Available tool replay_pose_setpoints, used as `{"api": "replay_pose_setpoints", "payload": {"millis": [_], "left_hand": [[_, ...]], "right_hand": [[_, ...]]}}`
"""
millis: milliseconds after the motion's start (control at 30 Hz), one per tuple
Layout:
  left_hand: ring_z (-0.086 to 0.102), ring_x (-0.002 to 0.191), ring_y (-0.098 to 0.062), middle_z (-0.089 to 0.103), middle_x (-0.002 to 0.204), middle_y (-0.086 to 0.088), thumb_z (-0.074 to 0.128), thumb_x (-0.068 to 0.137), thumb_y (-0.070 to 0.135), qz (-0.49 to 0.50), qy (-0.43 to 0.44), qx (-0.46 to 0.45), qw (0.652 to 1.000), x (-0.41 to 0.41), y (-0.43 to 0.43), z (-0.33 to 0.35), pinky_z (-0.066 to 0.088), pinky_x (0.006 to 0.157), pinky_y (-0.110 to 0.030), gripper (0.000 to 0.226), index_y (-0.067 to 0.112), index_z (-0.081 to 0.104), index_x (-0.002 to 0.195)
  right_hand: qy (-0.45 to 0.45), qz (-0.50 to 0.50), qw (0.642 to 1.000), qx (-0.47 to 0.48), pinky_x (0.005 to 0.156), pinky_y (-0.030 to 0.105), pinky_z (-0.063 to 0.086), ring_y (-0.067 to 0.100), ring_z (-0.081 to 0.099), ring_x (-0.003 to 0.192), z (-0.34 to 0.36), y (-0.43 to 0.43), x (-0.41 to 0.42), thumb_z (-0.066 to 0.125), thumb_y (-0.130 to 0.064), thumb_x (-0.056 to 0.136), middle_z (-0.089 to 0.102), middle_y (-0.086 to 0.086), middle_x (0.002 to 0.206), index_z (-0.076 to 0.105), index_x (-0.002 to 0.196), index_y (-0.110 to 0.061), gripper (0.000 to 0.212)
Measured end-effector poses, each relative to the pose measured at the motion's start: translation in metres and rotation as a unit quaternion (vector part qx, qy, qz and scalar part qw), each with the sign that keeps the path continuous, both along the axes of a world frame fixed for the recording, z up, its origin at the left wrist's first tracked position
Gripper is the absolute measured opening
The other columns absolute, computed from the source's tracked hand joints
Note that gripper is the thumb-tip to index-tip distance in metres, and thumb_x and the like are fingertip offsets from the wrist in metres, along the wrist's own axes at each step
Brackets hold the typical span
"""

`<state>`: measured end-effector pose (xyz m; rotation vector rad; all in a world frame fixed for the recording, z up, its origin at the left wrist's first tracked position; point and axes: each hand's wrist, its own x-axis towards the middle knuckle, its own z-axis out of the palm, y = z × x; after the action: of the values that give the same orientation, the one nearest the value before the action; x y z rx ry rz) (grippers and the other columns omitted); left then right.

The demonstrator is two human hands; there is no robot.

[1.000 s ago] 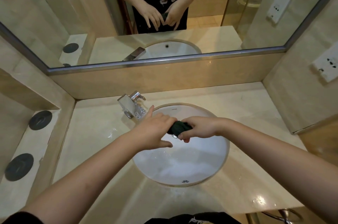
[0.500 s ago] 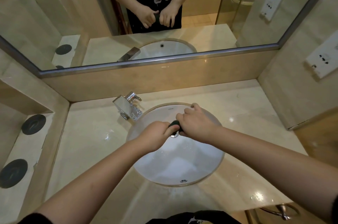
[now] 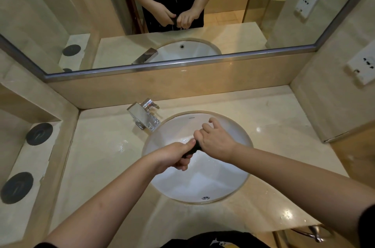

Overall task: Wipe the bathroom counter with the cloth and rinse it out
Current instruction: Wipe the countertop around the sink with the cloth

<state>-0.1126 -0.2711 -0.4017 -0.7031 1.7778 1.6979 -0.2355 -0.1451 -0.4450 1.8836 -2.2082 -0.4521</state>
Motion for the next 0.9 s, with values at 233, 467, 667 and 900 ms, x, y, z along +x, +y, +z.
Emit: {"api": "replay_pose_setpoints", "payload": {"millis": [233, 467, 667, 900], "left_hand": [[0.067, 0.084, -0.009, 0.073, 0.093, 0.004, 0.057, 0.094, 0.033, -0.011, 0.042, -0.121, 0.992, 0.012, -0.005, -0.022, 0.044, 0.077, -0.023, 0.024, 0.013, 0.066, 0.101], [0.065, 0.076, -0.006, 0.074, 0.077, 0.008, 0.068, 0.086, 0.015, 0.068, 0.116, -0.165, 0.977, 0.021, -0.014, -0.041, 0.048, 0.074, -0.024, 0.015, 0.024, 0.076, 0.094], [0.062, 0.079, 0.003, 0.074, 0.085, 0.013, 0.076, 0.078, 0.017, 0.135, 0.134, -0.26, 0.947, 0.024, -0.009, -0.059, 0.04, 0.069, -0.01, 0.01, 0.022, 0.078, 0.086], [0.064, 0.093, 0.003, 0.073, 0.096, 0.014, 0.072, 0.083, 0.018, 0.184, 0.146, -0.269, 0.934, 0.035, 0.009, -0.066, 0.046, 0.085, -0.017, 0.018, 0.029, 0.076, 0.097]], "right_hand": [[-0.233, -0.068, 0.968, 0.064, 0.111, 0.048, 0.02, 0.024, 0.048, 0.111, -0.003, 0.012, -0.005, 0.055, -0.038, 0.09, 0.053, 0.002, 0.116, 0.047, 0.123, -0.018, 0.039], [-0.49, -0.138, 0.857, -0.075, 0.089, 0.022, 0.035, 0.014, 0.054, 0.095, -0.003, 0.037, -0.002, 0.069, -0.039, 0.084, 0.062, -0.009, 0.098, 0.051, 0.116, -0.022, 0.04], [-0.595, -0.163, 0.78, -0.104, 0.09, 0.032, 0.047, 0.007, 0.06, 0.099, -0.03, 0.044, -0.007, 0.075, -0.03, 0.079, 0.067, -0.01, 0.103, 0.063, 0.094, -0.024, 0.021], [-0.58, -0.155, 0.794, -0.098, 0.075, 0.024, 0.045, 0.006, 0.057, 0.086, -0.051, 0.047, -0.015, 0.065, -0.034, 0.088, 0.065, -0.013, 0.092, 0.064, 0.102, -0.029, 0.015]]}}
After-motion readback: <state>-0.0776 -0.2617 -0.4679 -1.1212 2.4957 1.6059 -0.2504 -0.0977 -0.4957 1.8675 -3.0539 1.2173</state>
